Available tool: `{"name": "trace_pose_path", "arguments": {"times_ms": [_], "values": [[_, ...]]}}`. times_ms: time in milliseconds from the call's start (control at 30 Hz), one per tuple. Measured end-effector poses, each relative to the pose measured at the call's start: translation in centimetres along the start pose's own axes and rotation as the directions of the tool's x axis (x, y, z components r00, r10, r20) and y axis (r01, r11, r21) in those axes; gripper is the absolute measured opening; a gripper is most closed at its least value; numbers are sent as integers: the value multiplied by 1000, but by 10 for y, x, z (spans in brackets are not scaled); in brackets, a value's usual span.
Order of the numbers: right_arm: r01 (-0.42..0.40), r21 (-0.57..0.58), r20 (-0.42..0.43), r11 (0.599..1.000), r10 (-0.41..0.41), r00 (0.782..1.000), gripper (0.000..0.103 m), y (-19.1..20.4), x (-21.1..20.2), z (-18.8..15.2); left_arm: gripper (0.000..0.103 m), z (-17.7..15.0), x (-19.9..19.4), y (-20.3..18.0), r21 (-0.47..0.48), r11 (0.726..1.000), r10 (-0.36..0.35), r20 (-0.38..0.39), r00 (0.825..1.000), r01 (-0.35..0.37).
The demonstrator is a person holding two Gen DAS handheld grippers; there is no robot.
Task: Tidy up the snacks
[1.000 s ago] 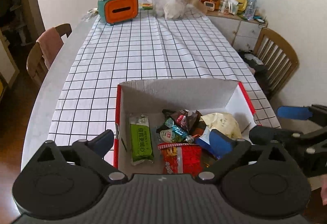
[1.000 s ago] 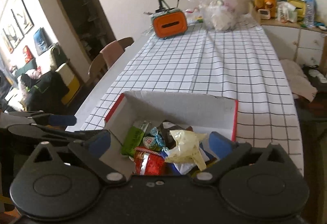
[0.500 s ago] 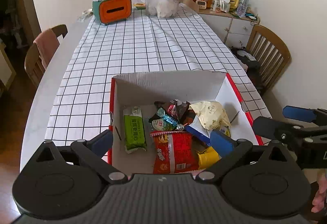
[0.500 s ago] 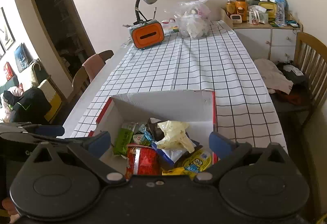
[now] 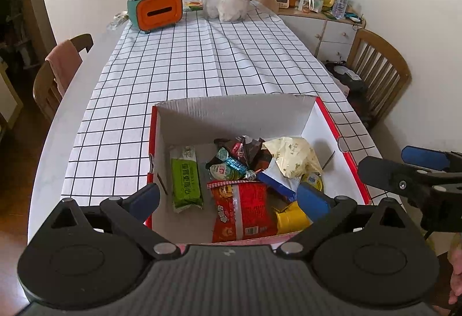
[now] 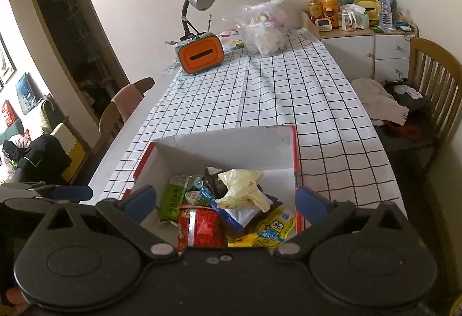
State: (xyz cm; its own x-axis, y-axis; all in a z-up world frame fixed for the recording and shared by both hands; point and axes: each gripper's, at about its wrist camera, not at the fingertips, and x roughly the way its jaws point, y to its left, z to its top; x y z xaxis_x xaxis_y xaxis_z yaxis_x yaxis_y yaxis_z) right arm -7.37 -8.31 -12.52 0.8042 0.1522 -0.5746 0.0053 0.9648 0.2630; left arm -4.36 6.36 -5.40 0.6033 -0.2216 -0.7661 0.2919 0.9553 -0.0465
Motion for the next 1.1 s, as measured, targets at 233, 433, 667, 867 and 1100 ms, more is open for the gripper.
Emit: {"name": "trace_pose_path", "arguments": {"times_ms": [233, 433, 667, 867, 1100], "values": [[10, 4, -2, 1000, -10, 1000, 103, 0, 2, 0, 102, 1, 1, -1, -4, 1000, 2, 3, 1000, -2], [41, 14, 4, 999, -41, 999, 103, 0, 2, -2, 102, 1, 0, 0, -11, 1000, 2, 5, 1000, -2], [59, 25, 0, 998, -59, 998, 103, -1, 3, -2, 102, 1, 0, 0, -17, 1000, 5, 9, 1000, -5], [59, 30, -6, 998, -58, 998, 103, -1, 5, -2, 102, 0, 2, 1, -18, 1000, 2, -2, 1000, -2], [70, 41, -24, 997, -69, 997, 103, -1, 7, -3, 102, -2, 10, 2, -30, 999, -16, -39, 999, 15]]}}
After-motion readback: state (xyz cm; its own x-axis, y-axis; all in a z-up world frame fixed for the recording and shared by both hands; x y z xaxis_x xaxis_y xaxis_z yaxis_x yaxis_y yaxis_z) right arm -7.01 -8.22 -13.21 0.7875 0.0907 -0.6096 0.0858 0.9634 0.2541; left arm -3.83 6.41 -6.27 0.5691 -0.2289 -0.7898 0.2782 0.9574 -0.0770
